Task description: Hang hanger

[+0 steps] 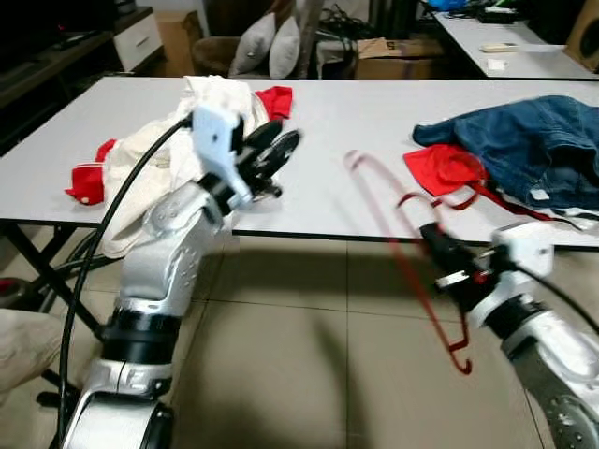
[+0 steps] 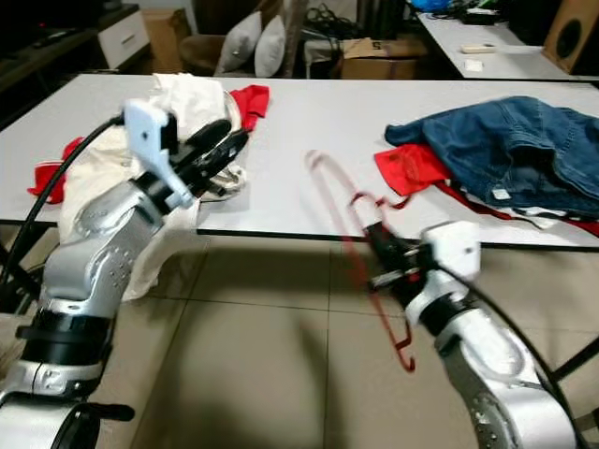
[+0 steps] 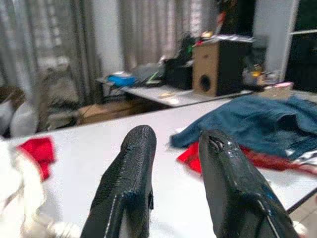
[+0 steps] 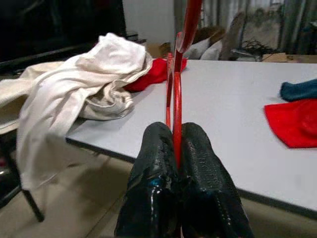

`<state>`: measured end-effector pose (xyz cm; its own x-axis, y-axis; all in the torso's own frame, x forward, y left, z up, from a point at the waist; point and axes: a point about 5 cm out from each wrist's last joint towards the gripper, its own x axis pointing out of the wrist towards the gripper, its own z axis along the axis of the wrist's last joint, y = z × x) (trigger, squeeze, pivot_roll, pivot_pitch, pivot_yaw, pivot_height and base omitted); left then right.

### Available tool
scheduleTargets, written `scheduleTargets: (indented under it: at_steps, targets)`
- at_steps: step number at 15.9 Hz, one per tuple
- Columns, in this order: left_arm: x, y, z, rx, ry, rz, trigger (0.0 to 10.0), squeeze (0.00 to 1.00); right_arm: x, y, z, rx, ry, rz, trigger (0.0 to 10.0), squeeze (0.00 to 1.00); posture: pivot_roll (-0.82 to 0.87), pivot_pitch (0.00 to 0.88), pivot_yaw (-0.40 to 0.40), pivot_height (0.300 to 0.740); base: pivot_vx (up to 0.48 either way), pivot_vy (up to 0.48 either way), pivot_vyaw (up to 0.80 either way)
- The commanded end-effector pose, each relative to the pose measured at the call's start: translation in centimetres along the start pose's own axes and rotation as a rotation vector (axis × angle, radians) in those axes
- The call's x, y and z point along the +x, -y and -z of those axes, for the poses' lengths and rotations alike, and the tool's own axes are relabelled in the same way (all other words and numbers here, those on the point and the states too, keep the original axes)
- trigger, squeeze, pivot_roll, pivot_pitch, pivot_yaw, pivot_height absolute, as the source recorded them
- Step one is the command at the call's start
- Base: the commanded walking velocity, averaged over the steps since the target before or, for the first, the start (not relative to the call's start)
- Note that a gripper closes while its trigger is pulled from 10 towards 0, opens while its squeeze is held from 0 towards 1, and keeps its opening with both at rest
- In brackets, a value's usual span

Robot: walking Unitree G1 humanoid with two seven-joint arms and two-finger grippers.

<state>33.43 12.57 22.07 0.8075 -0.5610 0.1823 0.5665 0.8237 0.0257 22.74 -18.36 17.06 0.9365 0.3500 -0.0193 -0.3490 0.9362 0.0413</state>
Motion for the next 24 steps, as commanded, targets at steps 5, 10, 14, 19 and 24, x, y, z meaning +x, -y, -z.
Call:
scheduleTargets:
  at_steps: [5,10,14,19,24]
  targets:
    - [-5.4,0.8,6.7,0.049,-0.232,-0.207,10.0,0.0,0.0,0.0,2.8,-0.061,-0.103,0.221,10.0,0.0,-0.03,0.0,0.059,0.74,0.0,0.0,0.0]
    - [-5.7,2.1,7.0,0.024,-0.227,-0.259,10.0,0.0,0.1,0.7,1.4,0.022,0.005,0.254,10.0,0.0,-0.02,0.0,0.002,0.74,0.0,-0.448,0.0]
    - [-5.5,3.1,6.7,0.022,-0.244,-0.213,10.0,0.0,-0.1,0.8,2.1,0.078,-0.047,0.31,10.0,0.0,-0.03,0.0,-0.007,0.74,0.0,-0.208,0.0]
    - [-4.0,2.7,6.2,-0.039,-0.204,-0.225,10.0,1.0,-0.3,1.9,2.3,-0.05,-0.113,0.393,10.0,0.0,-0.04,0.0,0.02,0.74,0.0,0.0,-0.61]
    - [-3.6,2.3,6.0,-0.045,-0.195,-0.237,10.0,1.0,-0.1,2.2,1.4,-0.029,-0.072,0.407,10.0,0.0,-0.04,0.0,0.026,0.74,0.242,0.0,-0.8]
